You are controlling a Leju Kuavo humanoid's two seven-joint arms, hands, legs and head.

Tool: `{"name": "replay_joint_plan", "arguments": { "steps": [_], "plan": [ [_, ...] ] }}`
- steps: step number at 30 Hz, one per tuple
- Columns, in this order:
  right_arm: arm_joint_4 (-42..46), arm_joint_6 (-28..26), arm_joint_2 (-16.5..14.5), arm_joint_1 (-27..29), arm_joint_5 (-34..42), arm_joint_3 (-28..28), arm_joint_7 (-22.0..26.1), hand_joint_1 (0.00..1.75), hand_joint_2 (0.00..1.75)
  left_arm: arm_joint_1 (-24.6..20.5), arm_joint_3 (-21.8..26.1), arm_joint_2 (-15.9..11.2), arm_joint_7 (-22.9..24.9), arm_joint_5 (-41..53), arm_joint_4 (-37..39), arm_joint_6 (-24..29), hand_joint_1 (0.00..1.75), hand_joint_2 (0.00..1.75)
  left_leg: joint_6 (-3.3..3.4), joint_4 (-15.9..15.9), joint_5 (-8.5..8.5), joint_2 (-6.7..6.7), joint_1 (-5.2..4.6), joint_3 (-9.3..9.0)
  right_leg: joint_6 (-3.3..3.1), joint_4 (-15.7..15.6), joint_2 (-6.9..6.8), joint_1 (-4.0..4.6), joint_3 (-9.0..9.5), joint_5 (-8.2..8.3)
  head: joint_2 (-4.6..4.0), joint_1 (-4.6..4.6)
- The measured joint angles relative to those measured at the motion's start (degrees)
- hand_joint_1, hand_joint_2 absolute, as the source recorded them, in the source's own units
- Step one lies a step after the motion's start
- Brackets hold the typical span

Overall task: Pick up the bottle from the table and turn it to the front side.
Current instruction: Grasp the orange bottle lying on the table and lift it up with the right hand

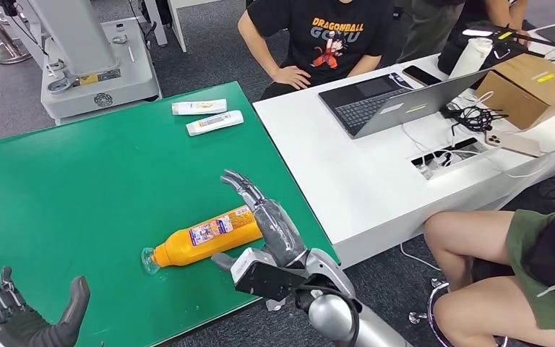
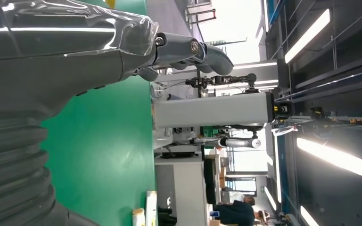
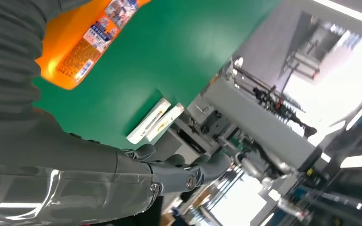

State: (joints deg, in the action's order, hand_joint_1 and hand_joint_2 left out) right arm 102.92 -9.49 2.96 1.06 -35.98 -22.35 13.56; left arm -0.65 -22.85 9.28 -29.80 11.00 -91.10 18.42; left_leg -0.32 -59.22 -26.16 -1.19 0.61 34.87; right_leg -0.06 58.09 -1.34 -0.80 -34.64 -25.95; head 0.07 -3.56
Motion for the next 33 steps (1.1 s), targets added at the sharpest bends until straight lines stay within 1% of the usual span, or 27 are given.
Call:
{"name": "replay_joint_plan", "arguments": {
  "steps": [4, 6, 9, 12, 14, 17, 19, 22, 24, 25, 27, 29, 31, 33],
  "plan": [
    [-0.61, 8.56, 5.21, -2.85, -0.36, 0.95, 2.11, 0.00, 1.75, -0.48, -0.03, -0.10, -0.81, -0.52, 0.42, -1.01, 0.00, 1.75, 0.01, 0.00, 0.00, -0.01, 0.00, 0.00, 0.01, 0.00, 0.01, 0.00, 0.02, 0.01, 0.00, 0.01],
    [-1.95, 12.73, 8.74, -5.60, 0.25, 1.49, 3.40, 0.00, 1.75, -0.50, -0.04, -0.18, -1.13, -0.61, 0.46, -1.68, 0.00, 1.75, 0.02, -0.01, -0.01, -0.03, -0.01, -0.01, 0.02, 0.00, 0.04, -0.01, 0.03, 0.03, 0.00, 0.02],
    [-4.79, 18.82, 14.03, -10.82, 0.63, 2.09, 3.91, 0.00, 1.75, -0.48, -0.04, -0.40, -1.43, -0.61, 0.50, -2.82, 0.00, 1.75, 0.07, -0.04, 0.01, -0.03, -0.02, -0.01, 0.07, 0.00, 0.03, -0.03, 0.05, 0.06, 0.00, 0.01],
    [-7.08, 23.00, 18.16, -15.05, 1.09, 2.46, 3.73, 0.00, 1.75, -0.48, -0.04, -0.62, -1.57, -0.75, 0.60, -3.57, 0.00, 1.75, 0.12, -0.05, 0.04, 0.01, -0.04, 0.00, 0.09, -0.01, -0.02, -0.04, 0.06, 0.07, 0.00, 0.02],
    [-8.55, 27.11, 20.46, -17.84, 3.06, 2.24, 3.54, 0.00, 1.75, -0.52, -0.08, -0.81, -1.82, -1.95, 0.68, -4.79, 0.00, 1.75, 0.12, -0.06, 0.05, 0.01, -0.05, 0.03, 0.10, 0.00, -0.02, -0.05, 0.05, 0.08, 0.00, 0.02],
    [-12.53, 34.52, 24.95, -25.07, 8.37, 0.46, 4.39, 0.00, 1.75, -0.80, -0.34, -1.21, -2.43, -5.33, 0.70, -7.78, 0.00, 1.75, 0.14, -0.06, 0.06, -0.03, -0.09, 0.02, 0.13, 0.01, 0.03, -0.10, 0.03, 0.13, 0.00, 0.03],
    [-15.17, 36.52, 27.38, -29.73, 10.46, -0.85, 4.91, 0.00, 1.75, -1.01, -0.58, -1.44, -2.61, -6.38, 0.70, -8.61, 0.00, 1.75, 0.16, -0.06, 0.07, 0.00, -0.08, 0.01, 0.14, 0.00, 0.00, -0.10, 0.05, 0.13, 0.00, 0.02],
    [-17.57, 36.99, 29.52, -33.62, 11.59, -2.75, 4.76, 0.00, 1.75, -1.26, -0.98, -1.75, -2.64, -6.75, 0.70, -8.77, 0.00, 1.75, 0.17, -0.06, 0.08, 0.09, -0.07, 0.06, 0.15, 0.01, -0.08, -0.10, 0.07, 0.13, 0.00, 0.02],
    [-19.39, 39.28, 29.96, -37.03, 11.74, -4.77, 3.69, 0.00, 1.75, -1.49, -1.24, -1.91, -2.69, -6.54, 0.70, -8.38, 0.00, 1.75, 0.17, -0.03, 0.07, 0.02, -0.11, 0.27, 0.15, 0.10, -0.02, -0.11, 0.04, 0.14, 0.00, -0.02],
    [-21.28, 41.38, 29.51, -40.24, 11.78, -6.55, 3.00, 0.00, 1.75, -1.72, -1.38, -1.95, -2.65, -6.29, 0.69, -8.05, 0.00, 1.75, 0.17, -0.01, 0.06, -0.11, -0.13, 0.40, 0.15, 0.15, 0.11, -0.12, 0.00, 0.16, 0.00, -0.07],
    [-28.95, 45.16, 26.38, -49.56, 12.30, -12.13, 2.45, 0.00, 1.75, -2.54, -1.74, -1.99, -2.09, -5.77, 0.66, -7.29, 0.00, 1.75, 0.18, -0.01, 0.05, -0.55, -0.15, 0.47, 0.11, 0.19, 0.52, -0.14, -0.11, 0.24, -0.01, -0.14],
    [-37.87, 46.08, 22.10, -58.24, 13.16, -18.00, 3.08, 0.00, 1.75, -3.45, -2.09, -1.97, -1.42, -5.52, 0.63, -6.95, 0.00, 1.75, 0.15, -0.02, 0.08, -0.76, -0.10, 0.13, 0.05, 0.17, 0.74, -0.11, -0.10, 0.29, -0.01, -0.15],
    [-44.33, 46.06, 18.62, -63.63, 13.65, -22.61, 3.62, 0.00, 1.75, -3.95, -2.32, -1.95, -1.19, -5.39, 0.62, -6.90, 0.00, 1.75, 0.08, -0.03, 0.20, -0.55, -0.03, -0.09, 0.03, 0.16, 0.56, -0.07, -0.06, 0.29, -0.01, -0.14],
    [-48.87, 45.88, 16.21, -66.46, 13.87, -25.92, 3.83, 0.00, 1.75, -4.06, -2.49, -1.95, -1.09, -5.33, 0.61, -6.84, 0.00, 1.75, 0.05, -0.04, 0.33, -0.10, 0.01, -0.05, 0.02, 0.18, 0.13, -0.02, -0.04, 0.28, -0.01, -0.15]
  ]
}}
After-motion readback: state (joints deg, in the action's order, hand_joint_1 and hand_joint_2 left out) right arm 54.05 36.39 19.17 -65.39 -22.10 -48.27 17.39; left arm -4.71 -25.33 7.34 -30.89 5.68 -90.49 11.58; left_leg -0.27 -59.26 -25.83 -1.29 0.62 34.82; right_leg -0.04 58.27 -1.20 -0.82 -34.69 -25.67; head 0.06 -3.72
